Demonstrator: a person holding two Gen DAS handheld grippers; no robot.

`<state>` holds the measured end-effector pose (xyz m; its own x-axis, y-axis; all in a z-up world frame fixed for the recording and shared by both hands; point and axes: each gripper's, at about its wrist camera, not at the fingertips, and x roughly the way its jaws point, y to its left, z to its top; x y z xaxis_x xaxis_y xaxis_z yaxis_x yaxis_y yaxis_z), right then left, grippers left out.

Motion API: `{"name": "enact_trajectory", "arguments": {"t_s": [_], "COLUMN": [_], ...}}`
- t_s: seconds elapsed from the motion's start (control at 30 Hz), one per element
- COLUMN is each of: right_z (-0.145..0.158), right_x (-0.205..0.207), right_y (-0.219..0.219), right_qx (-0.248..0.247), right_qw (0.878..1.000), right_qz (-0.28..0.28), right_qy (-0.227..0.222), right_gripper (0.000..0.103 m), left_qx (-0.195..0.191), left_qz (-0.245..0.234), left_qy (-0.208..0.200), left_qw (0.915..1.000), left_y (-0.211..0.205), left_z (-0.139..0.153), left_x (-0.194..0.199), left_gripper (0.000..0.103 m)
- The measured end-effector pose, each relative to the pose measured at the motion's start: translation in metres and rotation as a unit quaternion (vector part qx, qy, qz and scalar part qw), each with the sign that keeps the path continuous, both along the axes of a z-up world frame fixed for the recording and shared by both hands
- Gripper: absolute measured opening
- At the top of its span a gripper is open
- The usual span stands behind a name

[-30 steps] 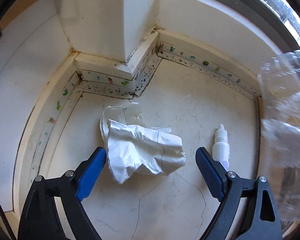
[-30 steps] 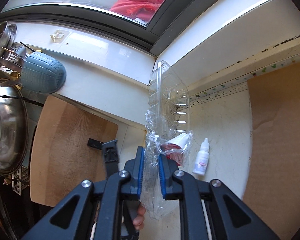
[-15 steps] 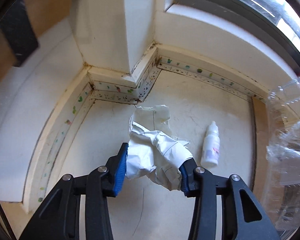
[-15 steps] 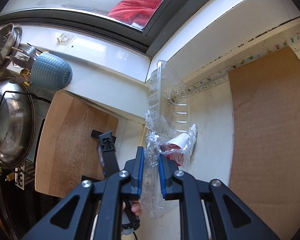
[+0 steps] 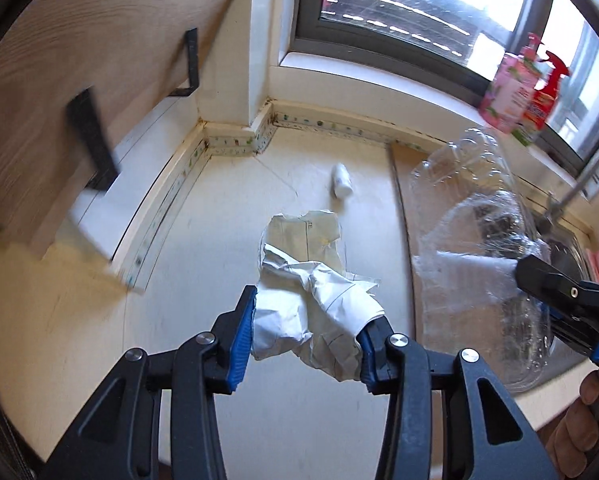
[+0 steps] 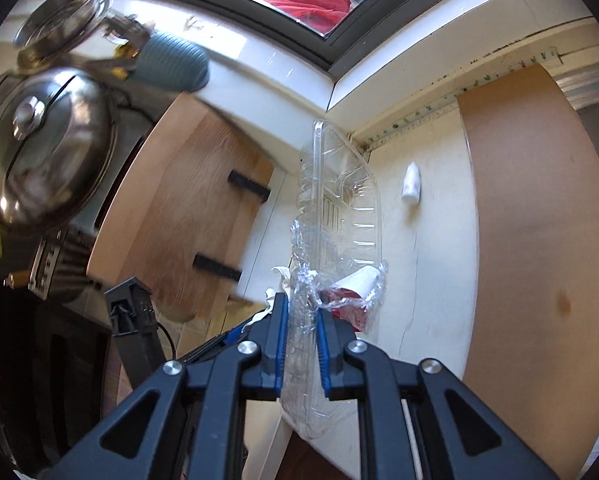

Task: Collect trash
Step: 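Carry tissue and bottle down over the bin and open both tools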

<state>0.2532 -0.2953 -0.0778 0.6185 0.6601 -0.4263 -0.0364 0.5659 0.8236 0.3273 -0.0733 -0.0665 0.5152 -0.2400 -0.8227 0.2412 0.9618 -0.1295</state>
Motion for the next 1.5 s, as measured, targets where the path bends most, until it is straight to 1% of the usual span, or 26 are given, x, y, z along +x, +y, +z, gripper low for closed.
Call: {"name": "enact_trajectory", "arguments": {"t_s": [0.1,0.2,0.33,0.43,0.53,0.7,0.77,0.9,0.93,1.0,1.03,1.07,1.13,1.17,1.2,1.23,1.27,1.33,1.4,1.47,1.5], "right_z": [0.006,0.003,-0.007,-0.017,-0.029,-0.070,-0.097,-0.175,-0.205,-0.256,-0.275,-0.301,-0.343,-0.359,-0.377,-0.389,-0.403,-0.423,-0.442,-0.454,-0.459], "right_x": [-0.050,-0.100,-0.155,-0.192,-0.218,-0.246,-0.252,-0.257,-0.256,-0.255,-0.254,-0.252,-0.249,-0.248,-0.246,-0.244,-0.242,-0.237,-0.227,-0.218,-0.214], "right_y": [0.029,0.061,0.097,0.121,0.135,0.143,0.144,0.144,0.141,0.136,0.134,0.132,0.128,0.128,0.128,0.128,0.129,0.136,0.139,0.141,0.144], "right_qx": [-0.012,-0.021,-0.040,-0.072,-0.101,-0.123,-0.123,-0.111,-0.102,-0.085,-0.083,-0.082,-0.087,-0.091,-0.092,-0.094,-0.097,-0.105,-0.112,-0.116,-0.120], "right_qw": [1.000,1.000,0.999,0.996,0.992,0.982,0.976,0.961,0.954,0.943,0.938,0.932,0.923,0.919,0.915,0.912,0.909,0.905,0.901,0.899,0.898], "right_qz": [0.000,0.001,0.016,0.031,0.040,0.063,0.078,0.095,0.095,0.094,0.092,0.090,0.089,0.090,0.093,0.096,0.098,0.103,0.098,0.097,0.096], "right_qy": [-0.002,0.005,0.024,0.044,0.067,0.129,0.159,0.236,0.266,0.307,0.323,0.342,0.364,0.373,0.382,0.387,0.394,0.400,0.407,0.411,0.413], "right_gripper": [0.013,0.013,0.013,0.013,0.013,0.013,0.013,0.013,0.013,0.013,0.013,0.013,0.013,0.013,0.013,0.014,0.014,0.015,0.017,0.018,0.027], "left_qx": [-0.018,-0.026,-0.031,-0.037,-0.036,-0.016,-0.015,-0.007,-0.005,-0.006,-0.004,-0.004,-0.006,-0.009,-0.011,-0.014,-0.014,-0.003,0.008,0.018,0.020], "left_qz": [-0.009,-0.018,-0.021,-0.021,-0.027,-0.027,-0.022,0.003,0.008,0.016,0.020,0.024,0.035,0.040,0.045,0.048,0.048,0.041,0.032,0.030,0.030], "left_qy": [0.004,0.007,0.017,0.037,0.067,0.118,0.142,0.179,0.187,0.204,0.217,0.226,0.245,0.255,0.262,0.271,0.272,0.275,0.279,0.283,0.282], "left_qw": [0.9998,0.9995,0.9992,0.9984,0.9968,0.9925,0.9896,0.9838,0.9822,0.9788,0.9759,0.9737,0.9689,0.9661,0.9639,0.9614,0.9609,0.9606,0.9597,0.9586,0.9586], "left_y": [0.021,0.040,0.061,0.075,0.082,0.085,0.086,0.092,0.094,0.096,0.097,0.098,0.100,0.101,0.101,0.101,0.101,0.097,0.096,0.094,0.095], "left_z": [0.005,0.000,-0.010,-0.026,-0.050,-0.099,-0.124,-0.189,-0.209,-0.249,-0.276,-0.296,-0.336,-0.356,-0.371,-0.389,-0.401,-0.423,-0.440,-0.450,-0.454], "left_x": [-0.053,-0.095,-0.153,-0.188,-0.216,-0.254,-0.262,-0.272,-0.275,-0.279,-0.281,-0.281,-0.280,-0.279,-0.279,-0.277,-0.276,-0.271,-0.268,-0.257,-0.255], "left_gripper": [0.042,0.042,0.042,0.042,0.042,0.042,0.042,0.043,0.043,0.044,0.044,0.044,0.044,0.045,0.045,0.046,0.046,0.049,0.051,0.054,0.056]}}
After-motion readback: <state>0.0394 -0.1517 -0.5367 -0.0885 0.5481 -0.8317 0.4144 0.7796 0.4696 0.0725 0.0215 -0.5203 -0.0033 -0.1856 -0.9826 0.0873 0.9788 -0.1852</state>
